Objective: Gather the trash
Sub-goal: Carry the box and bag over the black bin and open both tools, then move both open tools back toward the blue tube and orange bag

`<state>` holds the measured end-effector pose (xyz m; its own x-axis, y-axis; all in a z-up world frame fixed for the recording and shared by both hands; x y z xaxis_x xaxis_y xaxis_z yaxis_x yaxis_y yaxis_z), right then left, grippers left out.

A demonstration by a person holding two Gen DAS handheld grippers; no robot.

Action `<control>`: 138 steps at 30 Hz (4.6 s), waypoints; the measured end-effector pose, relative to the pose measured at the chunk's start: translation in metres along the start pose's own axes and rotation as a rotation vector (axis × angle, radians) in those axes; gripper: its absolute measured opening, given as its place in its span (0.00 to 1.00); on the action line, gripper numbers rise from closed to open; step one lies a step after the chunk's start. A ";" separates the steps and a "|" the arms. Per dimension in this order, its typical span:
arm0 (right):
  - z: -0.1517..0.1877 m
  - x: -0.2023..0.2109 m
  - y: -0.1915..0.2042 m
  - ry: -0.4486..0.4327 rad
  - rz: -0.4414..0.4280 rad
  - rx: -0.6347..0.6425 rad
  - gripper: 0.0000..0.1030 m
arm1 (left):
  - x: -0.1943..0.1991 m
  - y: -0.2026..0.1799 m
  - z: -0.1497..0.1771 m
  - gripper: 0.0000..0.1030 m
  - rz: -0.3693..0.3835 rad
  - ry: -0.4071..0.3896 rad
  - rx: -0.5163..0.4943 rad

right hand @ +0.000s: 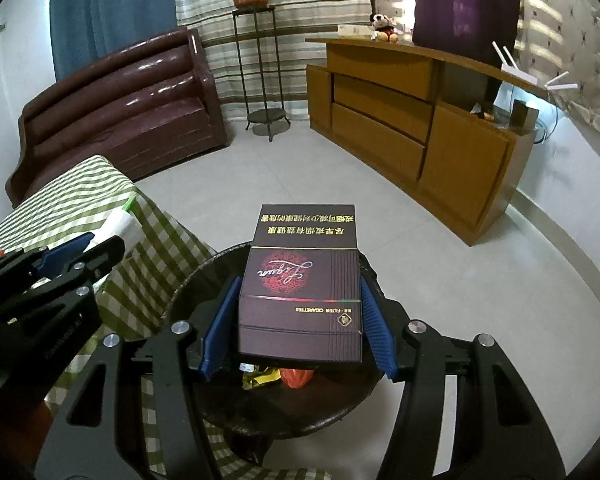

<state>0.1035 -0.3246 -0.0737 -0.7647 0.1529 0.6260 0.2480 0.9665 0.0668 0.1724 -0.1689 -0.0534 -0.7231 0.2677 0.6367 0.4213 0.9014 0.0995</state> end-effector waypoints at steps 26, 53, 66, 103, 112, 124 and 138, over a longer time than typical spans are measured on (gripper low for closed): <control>0.010 0.007 -0.008 0.017 0.016 -0.037 0.60 | 0.015 0.010 0.003 0.59 0.012 -0.003 0.042; 0.016 0.050 0.098 0.003 -0.110 0.072 0.60 | 0.090 0.139 0.058 0.62 -0.162 -0.007 0.214; 0.025 0.059 0.184 0.020 -0.214 0.152 0.60 | 0.119 0.221 0.100 0.63 -0.282 0.016 0.305; 0.053 0.035 0.325 0.146 -0.220 0.299 0.63 | 0.144 0.328 0.164 0.63 -0.357 0.054 0.466; 0.051 0.025 0.296 0.158 -0.200 0.269 0.64 | 0.141 0.317 0.155 0.63 -0.330 0.047 0.452; 0.036 0.028 0.245 0.119 -0.148 0.213 0.64 | 0.114 0.264 0.121 0.63 -0.246 0.036 0.362; 0.032 0.024 0.197 0.114 -0.141 0.138 0.64 | 0.083 0.218 0.103 0.63 -0.153 0.057 0.259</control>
<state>0.1145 -0.1242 -0.0702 -0.7116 -0.0022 0.7026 0.0539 0.9969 0.0577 0.1479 0.0852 -0.0578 -0.7324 0.1094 0.6720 0.1514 0.9885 0.0042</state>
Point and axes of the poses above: each gripper's, at about its wrist camera, not at the fingertips, and x roughly against the way its jaws point, y to its left, z to its underside, the point moved 4 cm from there along -x, roughly the way its jaws point, and after that the axes turned 4 degrees about -y, right-handed, at the moved point
